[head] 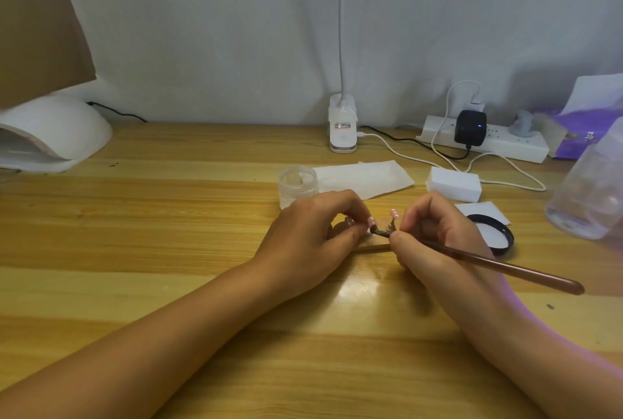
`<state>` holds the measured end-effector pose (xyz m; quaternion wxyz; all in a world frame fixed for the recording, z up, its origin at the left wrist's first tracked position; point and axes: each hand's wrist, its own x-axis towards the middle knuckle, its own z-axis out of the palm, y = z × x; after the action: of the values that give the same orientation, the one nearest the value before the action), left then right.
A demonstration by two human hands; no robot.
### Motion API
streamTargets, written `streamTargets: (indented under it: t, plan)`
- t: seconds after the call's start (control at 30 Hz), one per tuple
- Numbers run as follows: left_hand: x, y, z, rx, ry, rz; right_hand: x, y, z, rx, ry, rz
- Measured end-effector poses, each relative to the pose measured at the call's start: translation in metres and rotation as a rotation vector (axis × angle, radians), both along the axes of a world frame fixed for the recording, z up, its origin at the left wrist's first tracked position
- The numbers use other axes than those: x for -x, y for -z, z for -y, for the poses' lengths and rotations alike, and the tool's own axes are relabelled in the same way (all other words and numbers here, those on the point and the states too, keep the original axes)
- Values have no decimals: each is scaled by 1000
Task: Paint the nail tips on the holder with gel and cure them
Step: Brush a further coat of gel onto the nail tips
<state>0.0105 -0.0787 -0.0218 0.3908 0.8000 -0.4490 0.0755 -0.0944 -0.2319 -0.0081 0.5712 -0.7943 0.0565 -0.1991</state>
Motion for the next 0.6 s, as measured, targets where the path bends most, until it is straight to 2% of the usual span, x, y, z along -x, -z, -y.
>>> streamTargets:
  t: [0.23,0.6]
  plan:
    - [0,-1,0,-2,4,-8,1,-1,-2,-76,22,46]
    - [1,-1,1,6,4,-8,1,-2,-3,29,5,-37]
